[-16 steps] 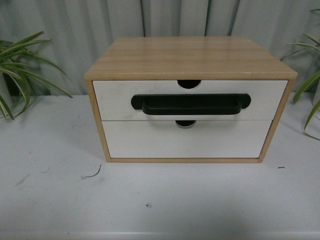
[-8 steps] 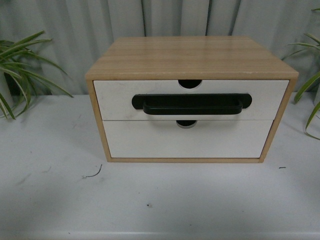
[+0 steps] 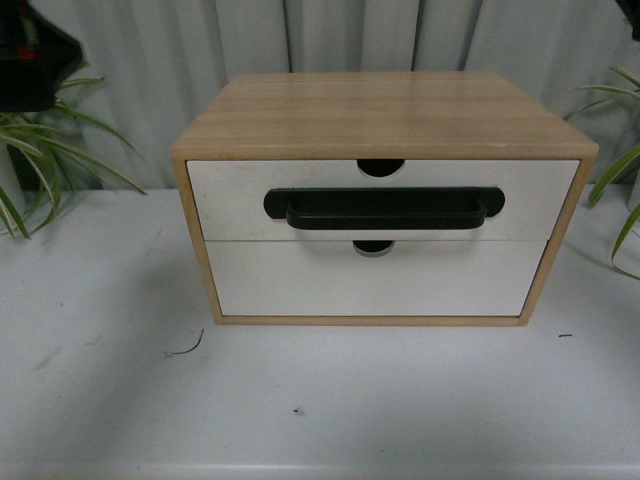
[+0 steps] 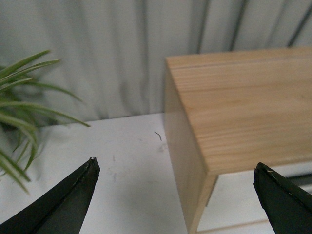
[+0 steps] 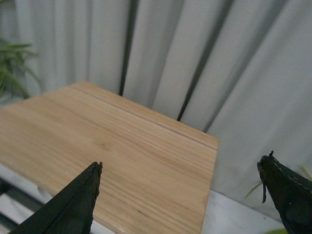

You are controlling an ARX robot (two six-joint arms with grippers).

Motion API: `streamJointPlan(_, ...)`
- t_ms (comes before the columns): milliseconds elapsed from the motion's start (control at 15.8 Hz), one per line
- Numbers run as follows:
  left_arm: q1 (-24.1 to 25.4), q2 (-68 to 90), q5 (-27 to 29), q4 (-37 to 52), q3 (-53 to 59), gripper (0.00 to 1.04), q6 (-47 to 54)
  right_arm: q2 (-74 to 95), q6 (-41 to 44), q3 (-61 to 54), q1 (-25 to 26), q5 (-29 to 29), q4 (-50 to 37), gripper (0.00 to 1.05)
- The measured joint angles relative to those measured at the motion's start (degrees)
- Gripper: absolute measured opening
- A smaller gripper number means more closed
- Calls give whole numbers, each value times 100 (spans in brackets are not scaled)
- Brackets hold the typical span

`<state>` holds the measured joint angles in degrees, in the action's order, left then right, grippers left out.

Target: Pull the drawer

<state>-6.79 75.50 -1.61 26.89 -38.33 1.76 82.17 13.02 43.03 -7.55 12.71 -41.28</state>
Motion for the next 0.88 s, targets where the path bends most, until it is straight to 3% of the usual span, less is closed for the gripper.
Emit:
streamJointPlan(126, -197, 271, -767, -1154, -667, 98, 1311, 31, 1563, 378, 17, 894, 793, 98)
streamJointPlan(189, -428, 492, -1178, -2308, -1244, 98, 2516, 107, 3095, 750, 210, 1537, 1655, 98)
streamJointPlan(253, -616, 619, -1355, -3075, -1633, 98, 3161, 251, 4127, 1021, 330, 1803, 2291, 98)
streamJointPlan(505, -1108, 1305, -1493, -4487, -2459, 98, 4116, 664, 6865, 1504, 435, 1969, 3766, 98)
streamJointPlan(632, -1222, 1587, -1495, -4736, -2686, 98, 4262, 793, 7790, 1617, 461, 1941, 4210, 98)
streamJointPlan(884, -1458, 2120, -1416, -4968, -3239, 98, 4417, 1126, 8513, 1864, 461, 1862, 4929, 98)
